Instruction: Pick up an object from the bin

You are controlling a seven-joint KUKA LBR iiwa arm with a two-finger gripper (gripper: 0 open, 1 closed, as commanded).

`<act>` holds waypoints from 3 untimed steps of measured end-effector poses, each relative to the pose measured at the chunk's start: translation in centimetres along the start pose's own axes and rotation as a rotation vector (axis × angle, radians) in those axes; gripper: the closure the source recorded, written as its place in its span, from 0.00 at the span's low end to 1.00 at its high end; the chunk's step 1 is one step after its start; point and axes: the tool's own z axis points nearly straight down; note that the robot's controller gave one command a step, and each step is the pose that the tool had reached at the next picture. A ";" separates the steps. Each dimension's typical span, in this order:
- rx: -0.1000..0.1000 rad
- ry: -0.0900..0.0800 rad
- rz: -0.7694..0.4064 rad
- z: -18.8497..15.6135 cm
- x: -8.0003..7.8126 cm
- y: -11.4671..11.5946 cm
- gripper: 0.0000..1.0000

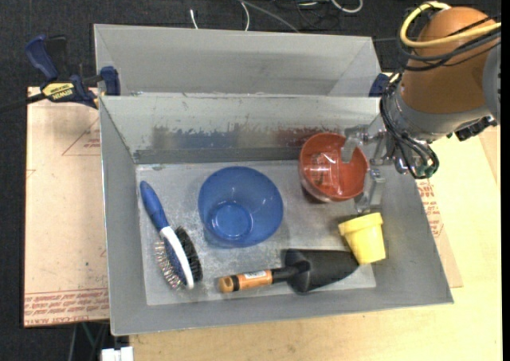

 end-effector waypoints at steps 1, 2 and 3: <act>0.000 0.000 0.000 0.0 0.0 0.0 0.00; 0.000 -0.004 -0.162 6.4 -0.2 -1.5 0.00; 0.001 -0.008 -0.290 9.5 -2.3 2.4 1.00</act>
Offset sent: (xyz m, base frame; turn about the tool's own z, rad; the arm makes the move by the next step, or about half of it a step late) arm 0.0021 -0.0237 -0.0960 -0.2424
